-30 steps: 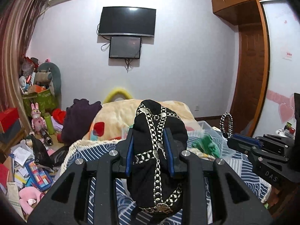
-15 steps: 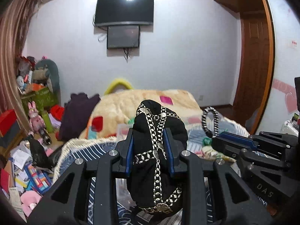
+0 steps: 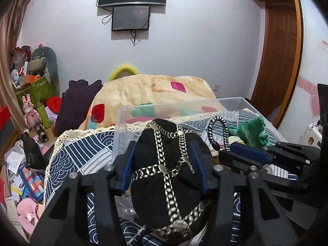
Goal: Organize soft objects
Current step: 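Drop the braided cord into the box with the right gripper while the left sets the black bag on it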
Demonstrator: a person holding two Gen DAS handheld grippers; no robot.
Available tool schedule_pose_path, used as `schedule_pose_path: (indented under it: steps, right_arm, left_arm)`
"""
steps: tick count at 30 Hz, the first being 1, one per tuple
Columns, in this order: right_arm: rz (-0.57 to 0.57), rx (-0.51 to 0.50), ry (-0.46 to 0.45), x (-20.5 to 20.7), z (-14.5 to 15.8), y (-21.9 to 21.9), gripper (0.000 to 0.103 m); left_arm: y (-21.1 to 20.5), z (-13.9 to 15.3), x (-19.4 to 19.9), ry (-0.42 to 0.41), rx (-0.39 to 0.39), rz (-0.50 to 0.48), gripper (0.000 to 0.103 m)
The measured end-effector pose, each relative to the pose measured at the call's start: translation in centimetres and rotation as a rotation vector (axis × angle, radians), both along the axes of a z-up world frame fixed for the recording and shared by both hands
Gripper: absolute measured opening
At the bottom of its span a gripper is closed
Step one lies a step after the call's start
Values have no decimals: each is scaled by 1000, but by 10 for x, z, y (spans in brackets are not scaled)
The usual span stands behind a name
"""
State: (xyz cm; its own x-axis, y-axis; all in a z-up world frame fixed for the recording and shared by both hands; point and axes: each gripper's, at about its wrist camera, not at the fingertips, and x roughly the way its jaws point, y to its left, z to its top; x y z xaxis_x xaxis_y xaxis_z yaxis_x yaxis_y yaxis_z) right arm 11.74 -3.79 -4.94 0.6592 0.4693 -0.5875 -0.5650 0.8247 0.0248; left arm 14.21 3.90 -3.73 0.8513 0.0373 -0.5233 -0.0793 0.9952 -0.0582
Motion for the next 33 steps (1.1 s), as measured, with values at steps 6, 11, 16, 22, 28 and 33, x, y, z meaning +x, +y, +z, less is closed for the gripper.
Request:
schedule_pose_path:
  steps: [6, 11, 16, 22, 28, 33]
  right_arm:
    - [-6, 16, -4, -3, 7, -11, 32]
    - [-10, 37, -43, -14, 19, -22, 34]
    - [-18, 60, -109, -32, 37, -35, 34]
    - [-26, 111, -179, -53, 61, -53, 34]
    - [-27, 147, -229, -73, 73, -64, 36]
    - [-62, 158, -276, -84, 71, -70, 66]
  left_arm:
    - [3, 8, -12, -14, -21, -5, 61]
    - [0, 23, -34, -63, -14, -16, 61]
    - [-3, 41, -61, -126, -19, -29, 61]
    - [-9, 57, -90, -194, -26, -40, 62]
    - [-21, 64, -113, -256, -15, -50, 75]
    - [-30, 65, -122, -277, 4, -47, 88]
